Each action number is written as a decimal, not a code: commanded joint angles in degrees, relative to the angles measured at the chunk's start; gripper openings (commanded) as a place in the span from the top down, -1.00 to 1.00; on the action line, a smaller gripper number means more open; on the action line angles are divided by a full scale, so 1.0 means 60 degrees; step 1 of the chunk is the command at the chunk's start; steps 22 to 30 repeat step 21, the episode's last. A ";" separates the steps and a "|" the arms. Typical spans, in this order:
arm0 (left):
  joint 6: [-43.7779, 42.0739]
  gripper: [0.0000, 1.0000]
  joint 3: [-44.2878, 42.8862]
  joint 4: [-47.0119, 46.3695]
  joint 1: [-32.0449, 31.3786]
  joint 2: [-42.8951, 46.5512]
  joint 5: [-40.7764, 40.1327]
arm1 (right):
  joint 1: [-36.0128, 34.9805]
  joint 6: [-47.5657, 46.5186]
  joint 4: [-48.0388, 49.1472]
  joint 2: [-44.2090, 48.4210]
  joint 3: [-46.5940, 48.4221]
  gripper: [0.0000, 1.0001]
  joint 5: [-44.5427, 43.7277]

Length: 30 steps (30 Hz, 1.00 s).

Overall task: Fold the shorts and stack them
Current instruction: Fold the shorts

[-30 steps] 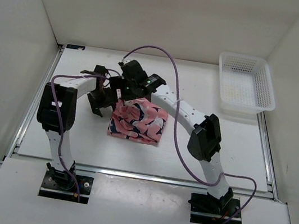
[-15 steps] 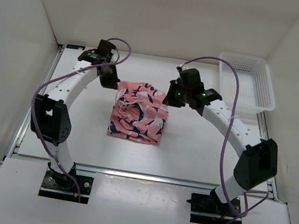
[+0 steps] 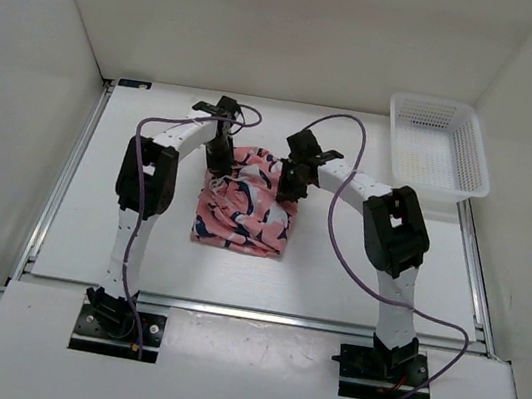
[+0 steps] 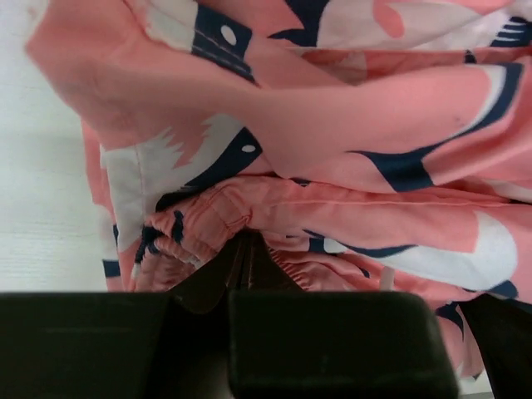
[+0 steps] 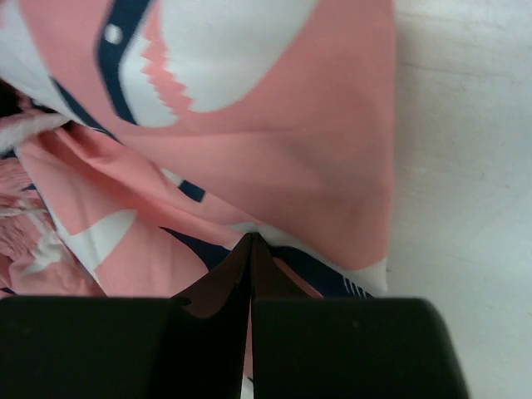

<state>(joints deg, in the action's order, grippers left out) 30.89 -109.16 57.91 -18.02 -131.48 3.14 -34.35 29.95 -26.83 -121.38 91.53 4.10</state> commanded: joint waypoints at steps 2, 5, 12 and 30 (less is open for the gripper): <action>-0.0213 0.72 -0.1170 0.0645 -0.0073 0.0613 -0.0697 | 0.0026 -0.0083 -0.0009 0.1255 0.0478 0.74 -0.0331; -0.0446 -0.12 -0.1435 0.0851 -0.0073 0.1681 -0.0786 | 0.0026 -0.0421 -0.0637 0.2718 0.0727 -0.45 -0.1207; -0.0622 -1.00 -0.1320 0.1730 -0.0073 0.5005 -0.1768 | 0.0114 -0.0847 -0.1709 0.6252 -0.0326 -0.98 -0.3172; -0.0302 -1.00 0.2660 0.0442 -0.0278 0.9416 -0.2295 | 0.0378 -0.0525 -0.2823 0.9199 -0.2245 -0.98 -0.4213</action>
